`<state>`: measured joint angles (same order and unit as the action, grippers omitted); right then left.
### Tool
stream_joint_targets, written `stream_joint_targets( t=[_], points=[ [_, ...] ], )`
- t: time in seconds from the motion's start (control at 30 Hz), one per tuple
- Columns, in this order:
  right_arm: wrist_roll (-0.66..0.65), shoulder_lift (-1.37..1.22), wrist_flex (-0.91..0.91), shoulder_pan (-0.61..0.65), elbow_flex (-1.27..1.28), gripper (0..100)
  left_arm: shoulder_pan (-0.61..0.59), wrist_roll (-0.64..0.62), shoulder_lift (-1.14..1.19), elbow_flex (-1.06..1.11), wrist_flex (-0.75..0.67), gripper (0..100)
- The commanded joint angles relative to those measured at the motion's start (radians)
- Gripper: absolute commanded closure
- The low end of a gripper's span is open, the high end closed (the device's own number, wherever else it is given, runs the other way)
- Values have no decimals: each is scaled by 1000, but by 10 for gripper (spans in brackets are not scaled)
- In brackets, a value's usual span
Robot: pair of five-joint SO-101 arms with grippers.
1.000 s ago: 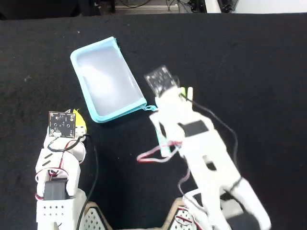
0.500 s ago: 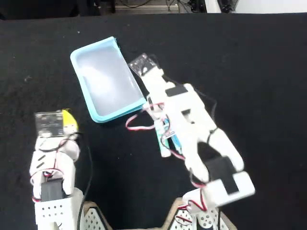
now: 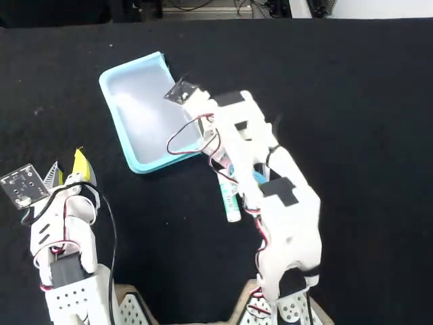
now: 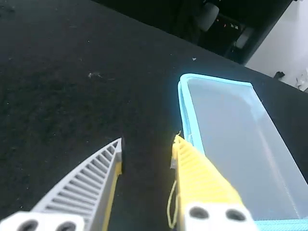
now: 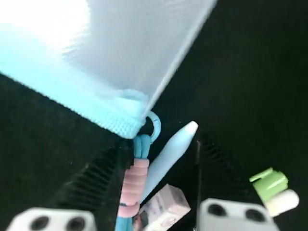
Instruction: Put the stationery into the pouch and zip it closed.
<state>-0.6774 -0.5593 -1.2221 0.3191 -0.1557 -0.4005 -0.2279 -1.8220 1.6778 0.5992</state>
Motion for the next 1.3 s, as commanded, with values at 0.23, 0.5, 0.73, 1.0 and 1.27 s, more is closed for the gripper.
stream_joint_targets(
  t=[0.23,0.5,0.73,1.0,1.27],
  points=[
    [-52,21,-331,71,-262,790,-8,-12,-2,21,-18,827],
    [-44,-67,-163,104,-177,790,-8,-12,-2,21,-18,827],
    [-49,-91,-103,68,-183,790,-7,-12,-2,21,-18,827],
    [-52,-90,-101,6,-174,790,-7,-12,-2,21,-18,827],
    [-127,-93,-169,21,-173,791,-7,-11,-2,21,-18,827]
  ],
)
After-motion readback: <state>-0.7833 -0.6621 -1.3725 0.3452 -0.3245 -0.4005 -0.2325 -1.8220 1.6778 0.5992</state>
